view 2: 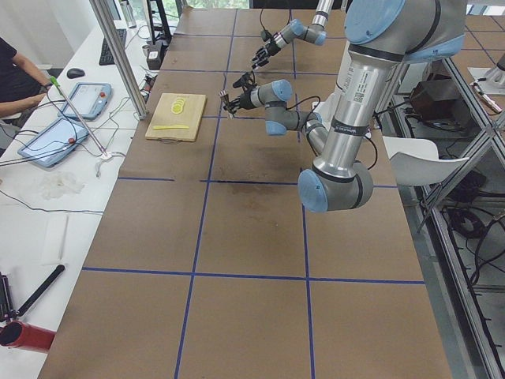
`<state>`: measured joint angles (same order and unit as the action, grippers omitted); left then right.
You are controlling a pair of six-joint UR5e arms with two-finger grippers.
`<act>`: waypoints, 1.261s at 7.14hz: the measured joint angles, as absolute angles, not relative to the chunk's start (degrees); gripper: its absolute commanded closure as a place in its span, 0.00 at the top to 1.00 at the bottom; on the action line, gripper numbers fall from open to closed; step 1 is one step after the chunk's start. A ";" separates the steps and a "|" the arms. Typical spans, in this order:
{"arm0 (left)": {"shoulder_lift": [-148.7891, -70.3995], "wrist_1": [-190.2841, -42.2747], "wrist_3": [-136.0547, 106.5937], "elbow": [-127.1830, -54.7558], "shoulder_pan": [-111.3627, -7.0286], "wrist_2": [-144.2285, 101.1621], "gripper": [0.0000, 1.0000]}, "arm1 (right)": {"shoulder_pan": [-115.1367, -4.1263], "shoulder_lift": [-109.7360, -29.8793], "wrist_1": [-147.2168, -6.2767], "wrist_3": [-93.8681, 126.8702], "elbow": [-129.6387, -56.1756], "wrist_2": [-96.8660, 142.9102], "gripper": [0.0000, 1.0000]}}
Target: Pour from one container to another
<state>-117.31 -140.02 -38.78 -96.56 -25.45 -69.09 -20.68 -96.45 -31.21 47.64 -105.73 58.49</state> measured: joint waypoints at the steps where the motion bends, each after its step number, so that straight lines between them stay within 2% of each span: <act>1: -118.35 -140.06 -36.28 -96.24 -25.32 -70.58 0.00 | -22.98 -94.32 -32.26 42.22 -106.96 62.63 0.00; 3: -120.35 -140.18 -33.36 -95.92 -24.52 -73.30 0.00 | -26.44 -87.14 -39.41 35.08 -108.54 69.17 0.00; 6: -121.79 -144.07 -31.16 -93.16 -23.94 -80.07 0.00 | -28.25 -74.50 -57.34 26.30 -112.30 73.69 0.00; 9: -122.25 -148.75 -30.94 -88.96 -22.64 -80.81 0.00 | -30.77 -70.21 -66.38 21.65 -115.06 75.85 0.00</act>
<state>-122.25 -148.75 -30.94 -88.96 -22.64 -80.81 -30.77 -70.21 -66.38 21.65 -115.06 75.85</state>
